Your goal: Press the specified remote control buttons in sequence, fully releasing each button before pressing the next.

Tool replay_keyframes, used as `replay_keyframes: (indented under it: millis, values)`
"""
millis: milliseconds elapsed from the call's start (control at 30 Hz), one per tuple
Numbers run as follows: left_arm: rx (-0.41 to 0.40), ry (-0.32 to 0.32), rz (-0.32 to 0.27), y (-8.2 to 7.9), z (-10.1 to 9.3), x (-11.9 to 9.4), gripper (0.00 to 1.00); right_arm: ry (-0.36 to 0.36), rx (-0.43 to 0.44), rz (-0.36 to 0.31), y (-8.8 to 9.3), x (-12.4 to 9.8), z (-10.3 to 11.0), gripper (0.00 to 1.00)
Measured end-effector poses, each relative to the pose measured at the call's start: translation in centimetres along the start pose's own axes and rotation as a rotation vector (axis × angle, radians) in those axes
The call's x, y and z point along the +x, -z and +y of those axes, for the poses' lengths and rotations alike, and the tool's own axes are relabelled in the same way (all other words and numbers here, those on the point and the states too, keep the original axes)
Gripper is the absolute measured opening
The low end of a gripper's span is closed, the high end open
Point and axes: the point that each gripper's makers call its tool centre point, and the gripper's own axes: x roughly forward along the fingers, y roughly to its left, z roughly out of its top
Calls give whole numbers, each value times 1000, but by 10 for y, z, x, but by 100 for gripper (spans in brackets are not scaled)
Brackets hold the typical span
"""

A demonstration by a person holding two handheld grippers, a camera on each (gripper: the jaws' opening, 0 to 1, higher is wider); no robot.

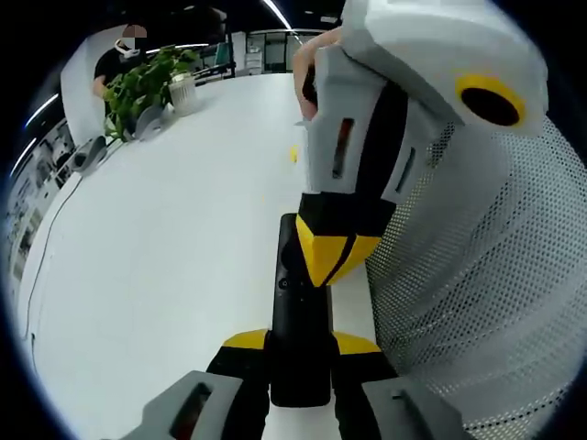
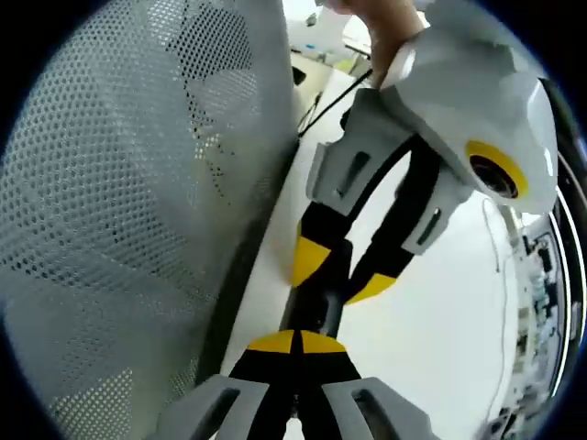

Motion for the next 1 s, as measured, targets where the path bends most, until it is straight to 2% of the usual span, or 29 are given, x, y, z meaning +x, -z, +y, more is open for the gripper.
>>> replay_keyframes:
  millis: [167, 300, 333, 433, 467, 500, 533, 633, 800, 967, 1000]
  values:
    - [-2, -1, -3, 0, 0, 0, 25, -18, 67, -54, -2, 0, -1, 0]
    - [-8, 0, -7, 0, 0, 0, 25, -12, 65, -40, -2, 0, -2, 0]
    - [-10, 1, -9, 0, 0, 0, 25, -29, 148, -64, -3, 0, -2, 0]
    - [-20, 3, -18, -1, 0, 0, 25, -54, 291, -111, -2, -3, -4, 0]
    - [-21, 3, -19, -1, 0, 0, 25, -31, 286, -100, 1, -4, -9, 0]
    - [-19, 2, -19, -1, 0, 0, 25, 0, 271, -62, 8, -6, -15, 0]
    - [-19, 2, -19, -1, 0, 0, 25, 6, 283, -62, 7, -6, -17, 0]
    - [-11, 1, -17, -1, 0, 0, 25, -3, 379, -123, -2, -7, -19, 0]
    - [-11, -1, -20, -1, 0, 0, 25, -18, 361, -79, 5, -3, -12, 0]
    - [0, -1, -29, -1, 0, 0, 25, -42, 489, -90, 5, -3, -15, 0]
    - [2, -1, -34, 0, 0, 0, 25, -46, 481, -88, 5, -2, -18, 0]
